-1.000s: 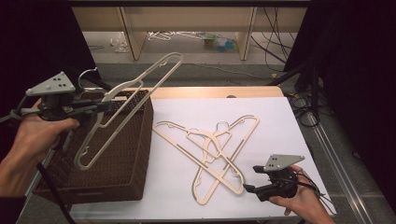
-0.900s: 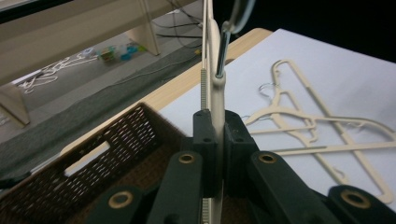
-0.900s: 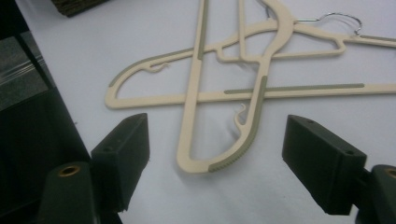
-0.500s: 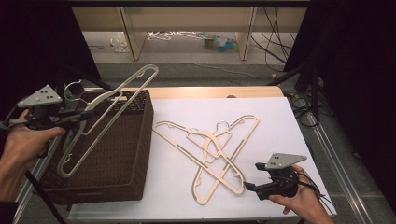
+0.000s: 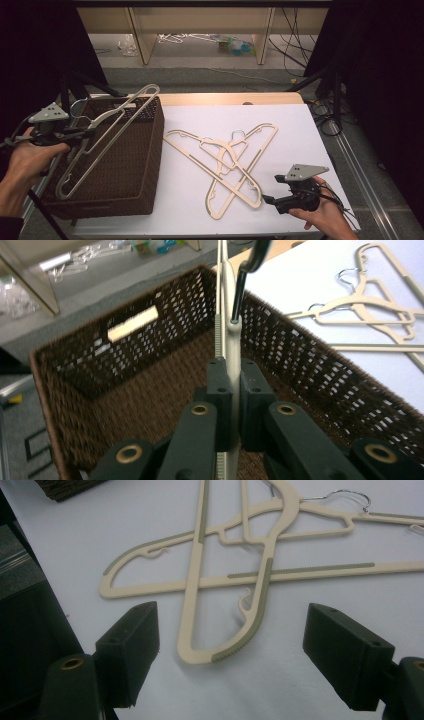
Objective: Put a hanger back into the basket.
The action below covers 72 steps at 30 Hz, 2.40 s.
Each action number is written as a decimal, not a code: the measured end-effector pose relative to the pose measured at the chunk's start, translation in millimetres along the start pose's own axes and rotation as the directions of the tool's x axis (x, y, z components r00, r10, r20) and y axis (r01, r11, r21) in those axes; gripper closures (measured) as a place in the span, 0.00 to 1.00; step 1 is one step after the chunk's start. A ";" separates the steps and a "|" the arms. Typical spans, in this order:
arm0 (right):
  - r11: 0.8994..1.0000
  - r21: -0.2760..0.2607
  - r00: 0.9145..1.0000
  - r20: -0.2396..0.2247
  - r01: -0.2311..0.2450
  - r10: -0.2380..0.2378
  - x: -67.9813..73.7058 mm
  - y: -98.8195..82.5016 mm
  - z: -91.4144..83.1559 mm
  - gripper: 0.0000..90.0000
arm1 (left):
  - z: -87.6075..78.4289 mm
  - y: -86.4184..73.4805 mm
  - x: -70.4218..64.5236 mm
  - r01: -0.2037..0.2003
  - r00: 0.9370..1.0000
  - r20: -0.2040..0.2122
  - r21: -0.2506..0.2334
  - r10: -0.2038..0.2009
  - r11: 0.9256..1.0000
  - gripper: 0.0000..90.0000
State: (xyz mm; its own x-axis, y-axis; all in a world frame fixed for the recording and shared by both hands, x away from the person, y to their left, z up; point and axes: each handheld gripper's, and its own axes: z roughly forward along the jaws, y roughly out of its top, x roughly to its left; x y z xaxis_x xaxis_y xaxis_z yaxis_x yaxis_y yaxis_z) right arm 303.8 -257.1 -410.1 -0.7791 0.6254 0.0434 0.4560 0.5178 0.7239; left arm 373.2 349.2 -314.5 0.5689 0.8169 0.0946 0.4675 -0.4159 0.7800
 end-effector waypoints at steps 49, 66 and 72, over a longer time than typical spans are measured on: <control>0.999 0.038 1.000 -0.017 -0.012 0.013 1.5 -5.1 10.1 0.27 | 60.3 -65.3 29.0 0.253 0.940 -0.263 0.112 -0.217 0.961 0.74; 0.999 -0.013 0.999 0.018 -0.043 0.043 -3.0 -7.0 11.4 0.27 | 22.5 -26.1 -68.2 0.144 0.985 -0.068 -0.162 -0.157 0.976 0.38; 0.997 -0.049 0.998 0.023 -0.052 0.054 -5.3 -7.9 12.4 0.26 | 31.5 -20.2 -120.6 0.120 0.992 0.053 -0.222 -0.111 0.968 0.29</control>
State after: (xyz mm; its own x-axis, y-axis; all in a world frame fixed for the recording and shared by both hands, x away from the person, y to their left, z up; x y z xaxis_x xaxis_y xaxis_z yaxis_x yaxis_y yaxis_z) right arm 309.6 -257.3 -424.6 -0.7433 0.6657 0.0661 0.4746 0.4553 0.7533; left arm 316.5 246.5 -361.2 0.5486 0.8357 -0.0259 0.3705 -0.2152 0.9035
